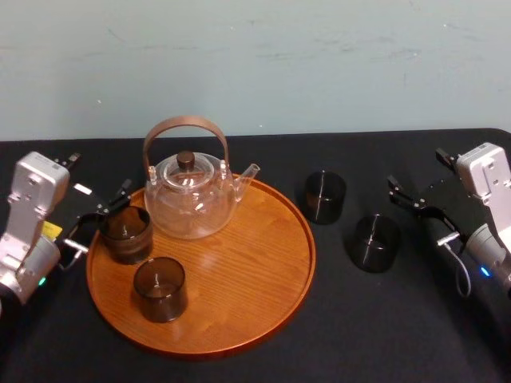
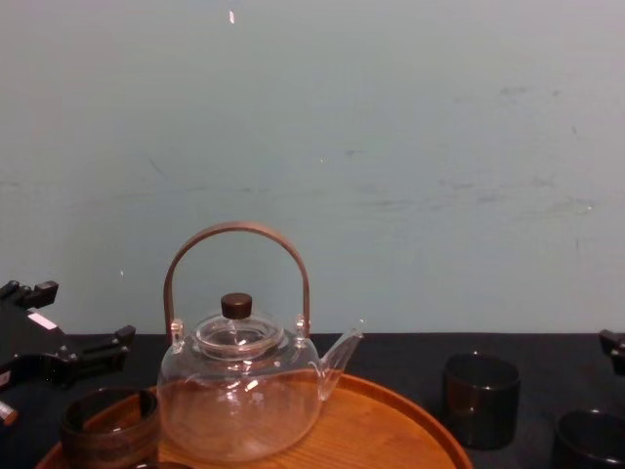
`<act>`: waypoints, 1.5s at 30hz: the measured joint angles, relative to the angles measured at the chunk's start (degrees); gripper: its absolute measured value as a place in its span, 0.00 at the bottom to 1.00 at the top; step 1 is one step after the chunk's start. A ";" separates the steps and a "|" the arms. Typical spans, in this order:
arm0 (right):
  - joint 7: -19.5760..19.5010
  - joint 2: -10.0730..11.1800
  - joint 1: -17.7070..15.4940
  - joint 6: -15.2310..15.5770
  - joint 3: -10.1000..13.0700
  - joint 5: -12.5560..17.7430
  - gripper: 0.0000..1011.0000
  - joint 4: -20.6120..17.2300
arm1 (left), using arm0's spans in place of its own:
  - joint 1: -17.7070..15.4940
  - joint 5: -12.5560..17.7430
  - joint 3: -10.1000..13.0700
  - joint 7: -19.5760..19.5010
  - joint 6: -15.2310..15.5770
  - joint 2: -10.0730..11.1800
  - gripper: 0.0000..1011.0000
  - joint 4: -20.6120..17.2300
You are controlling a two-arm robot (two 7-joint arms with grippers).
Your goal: Pick up the glass from the table and place it on the tray.
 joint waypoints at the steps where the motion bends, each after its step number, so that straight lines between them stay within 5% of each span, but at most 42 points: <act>1: 0.00 0.00 0.00 0.00 0.00 0.00 0.99 0.00 | 0.00 0.00 0.00 0.00 0.00 0.00 0.99 0.00; 45: 0.29 -0.01 0.02 -0.06 0.04 0.00 0.99 0.00 | 0.00 0.00 0.00 0.00 0.00 0.00 0.99 0.00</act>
